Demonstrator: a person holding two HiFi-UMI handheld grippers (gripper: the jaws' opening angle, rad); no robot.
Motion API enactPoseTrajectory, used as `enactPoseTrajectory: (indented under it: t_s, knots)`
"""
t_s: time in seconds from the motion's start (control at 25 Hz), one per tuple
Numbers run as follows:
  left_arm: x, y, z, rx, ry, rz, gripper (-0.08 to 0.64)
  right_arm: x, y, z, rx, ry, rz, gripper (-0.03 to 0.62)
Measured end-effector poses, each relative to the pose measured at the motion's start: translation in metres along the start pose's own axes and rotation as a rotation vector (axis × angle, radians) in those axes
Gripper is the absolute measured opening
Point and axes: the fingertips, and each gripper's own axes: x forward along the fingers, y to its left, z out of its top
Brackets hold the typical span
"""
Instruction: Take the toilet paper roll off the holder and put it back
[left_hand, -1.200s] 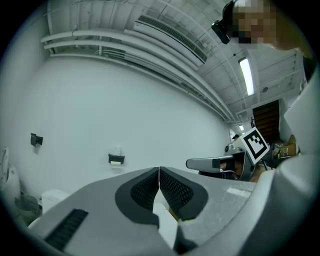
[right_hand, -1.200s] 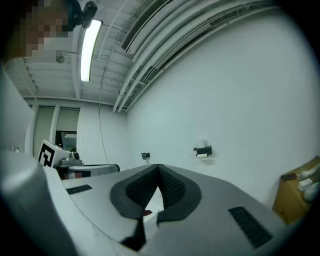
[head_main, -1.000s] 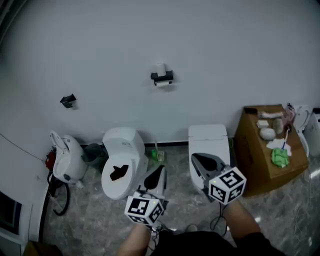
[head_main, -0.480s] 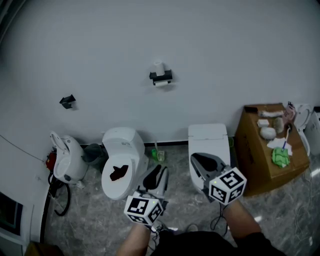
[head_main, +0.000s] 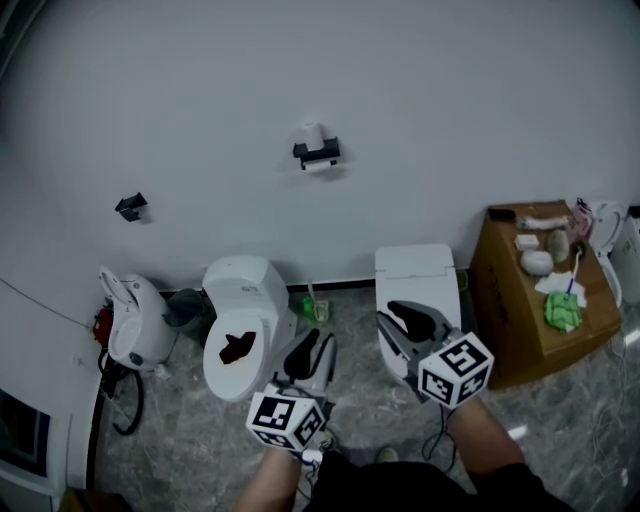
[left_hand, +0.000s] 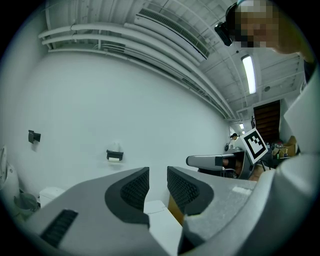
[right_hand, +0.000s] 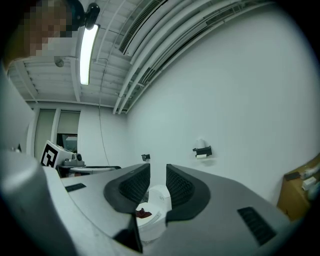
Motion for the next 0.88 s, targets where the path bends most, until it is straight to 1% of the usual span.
enactPoseTrajectory:
  t_s: [0.32,0.52,0.68,0.88]
  knots:
    - [0.021,0.021,0.000,-0.004,-0.006,0.000,0.120,0.023,-0.013,-0.003,-0.011,0.011,-0.005,0.132]
    - [0.031,0.044,-0.001,-0.009,-0.008,-0.002,0.137,0.048,-0.019,-0.003,-0.018,0.016,-0.021,0.158]
    - [0.042,0.072,-0.002,-0.024,-0.008,-0.005,0.140,0.077,-0.025,-0.006,-0.021,0.023,-0.028,0.167]
    - [0.066,0.121,0.002,-0.023,-0.020,-0.030,0.141,0.126,-0.034,-0.003,-0.030,0.035,-0.058,0.170]
